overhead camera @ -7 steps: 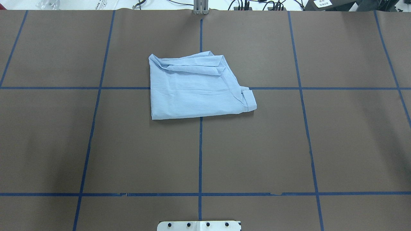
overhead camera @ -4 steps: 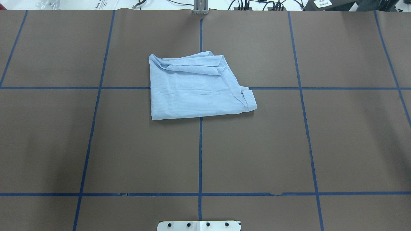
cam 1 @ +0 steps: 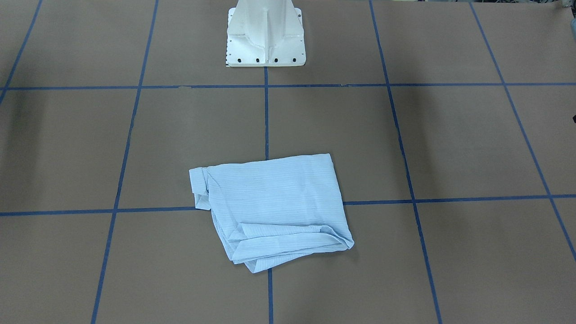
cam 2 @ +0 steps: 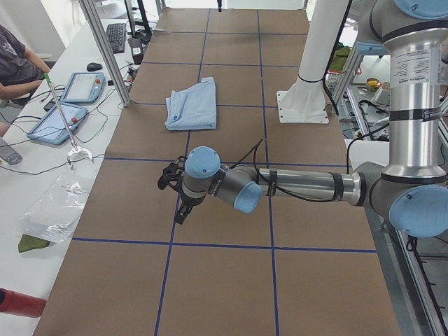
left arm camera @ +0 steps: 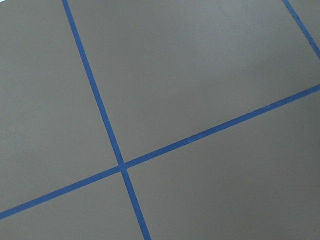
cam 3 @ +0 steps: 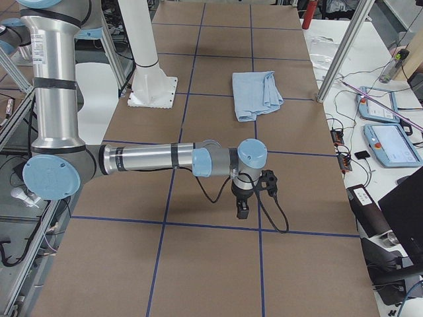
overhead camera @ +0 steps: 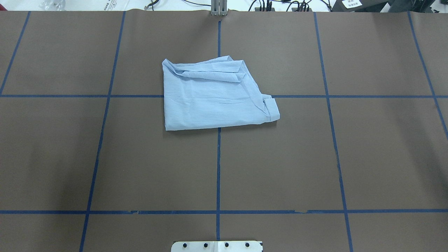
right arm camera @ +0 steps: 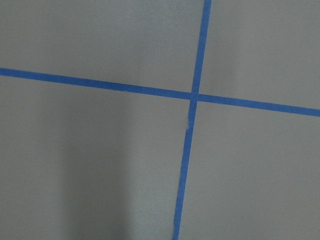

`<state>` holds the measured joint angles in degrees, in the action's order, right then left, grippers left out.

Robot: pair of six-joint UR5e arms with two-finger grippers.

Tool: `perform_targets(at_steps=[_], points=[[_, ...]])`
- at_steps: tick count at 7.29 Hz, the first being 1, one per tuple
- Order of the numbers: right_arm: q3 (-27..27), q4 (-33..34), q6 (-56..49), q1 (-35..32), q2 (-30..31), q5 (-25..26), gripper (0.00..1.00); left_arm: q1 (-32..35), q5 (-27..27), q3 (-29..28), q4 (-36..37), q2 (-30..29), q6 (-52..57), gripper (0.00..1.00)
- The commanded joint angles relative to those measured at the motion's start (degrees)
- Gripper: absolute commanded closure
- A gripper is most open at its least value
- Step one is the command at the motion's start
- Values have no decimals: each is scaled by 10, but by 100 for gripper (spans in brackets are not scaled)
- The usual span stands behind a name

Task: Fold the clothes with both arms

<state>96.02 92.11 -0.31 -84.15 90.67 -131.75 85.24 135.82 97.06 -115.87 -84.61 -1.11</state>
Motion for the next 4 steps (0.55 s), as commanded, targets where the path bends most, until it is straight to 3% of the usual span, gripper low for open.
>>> perform_targets(at_steps=[1,4], points=[[0,0,21,0,-1,1,0,-1,-3,-2,6,-3,-1,1],[2,-1,66,0,-3,-1,0,0,-4,-11,3,-17,-67,1]])
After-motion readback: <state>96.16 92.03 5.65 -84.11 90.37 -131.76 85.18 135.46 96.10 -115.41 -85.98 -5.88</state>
